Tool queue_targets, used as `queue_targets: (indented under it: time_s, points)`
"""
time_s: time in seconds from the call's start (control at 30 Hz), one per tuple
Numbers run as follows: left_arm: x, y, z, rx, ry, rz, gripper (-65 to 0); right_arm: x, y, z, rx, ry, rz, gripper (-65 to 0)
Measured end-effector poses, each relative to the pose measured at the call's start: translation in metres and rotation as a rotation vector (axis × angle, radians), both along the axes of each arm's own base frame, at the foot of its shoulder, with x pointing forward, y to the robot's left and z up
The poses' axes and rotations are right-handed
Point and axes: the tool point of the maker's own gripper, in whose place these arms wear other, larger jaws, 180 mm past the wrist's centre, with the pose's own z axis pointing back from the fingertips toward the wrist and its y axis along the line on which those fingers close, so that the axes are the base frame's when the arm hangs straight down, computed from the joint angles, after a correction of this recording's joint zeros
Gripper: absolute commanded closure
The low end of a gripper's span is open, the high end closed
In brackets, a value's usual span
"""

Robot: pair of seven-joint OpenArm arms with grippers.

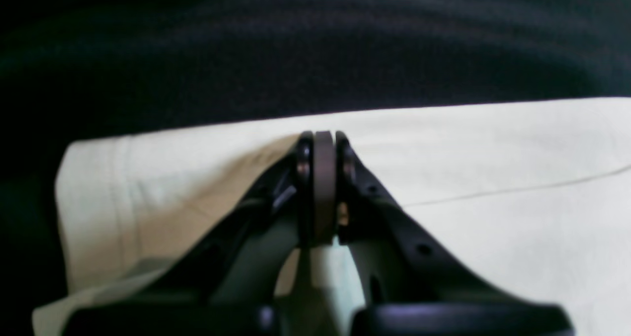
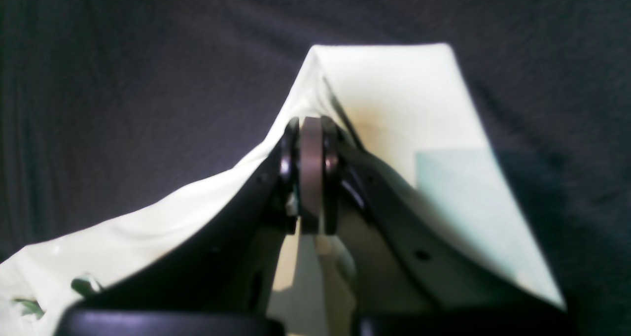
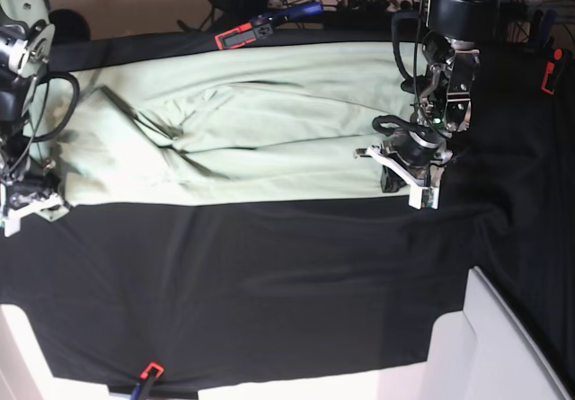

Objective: Fold the T-shirt properly
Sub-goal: 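Grasp the shirt edges with both grippers and pull toward the arm bases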

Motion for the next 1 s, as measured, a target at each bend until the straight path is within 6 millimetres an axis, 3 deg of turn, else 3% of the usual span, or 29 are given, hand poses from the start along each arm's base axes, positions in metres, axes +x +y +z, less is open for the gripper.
queue_targets:
  time_s: [0.13,0.27,0.43,0.57,0.63,0.77,0.9,1.0]
  points:
    - [0.001,0.001,0.000,-0.001,-0.002,0.003,-0.2,-0.003,-0.017,0.004,-0.030,0.008,-0.018,0.0]
    - [0.001,0.000,0.000,-0.001,-0.003,0.002,-0.2,0.004,-0.018,0.008,-0.034,-0.003,-0.024,0.0]
    - [0.002,-0.003,0.005,0.009,0.013,-0.008,-0.2,0.004,-0.012,0.008,-0.021,-0.010,-0.002,0.0]
    - [-0.003,-0.005,0.010,0.017,0.016,-0.017,-0.2,0.012,0.010,0.015,0.027,-0.066,0.111,0.0]
    - [-0.004,-0.008,0.014,0.022,0.017,-0.027,-0.2,0.015,0.016,0.021,0.022,-0.090,0.161,0.0]
    - [-0.005,-0.009,0.028,0.028,-0.022,-0.033,-0.2,0.020,0.021,0.054,-0.062,-0.210,0.259,0.0]
    - [-0.012,0.013,0.050,0.031,-0.049,0.035,-0.3,0.009,0.027,0.083,-0.167,-0.285,0.331,0.0]
    - [-0.022,0.038,0.072,0.066,-0.054,0.088,-1.2,-0.013,0.032,0.088,-0.213,-0.254,0.391,0.0]
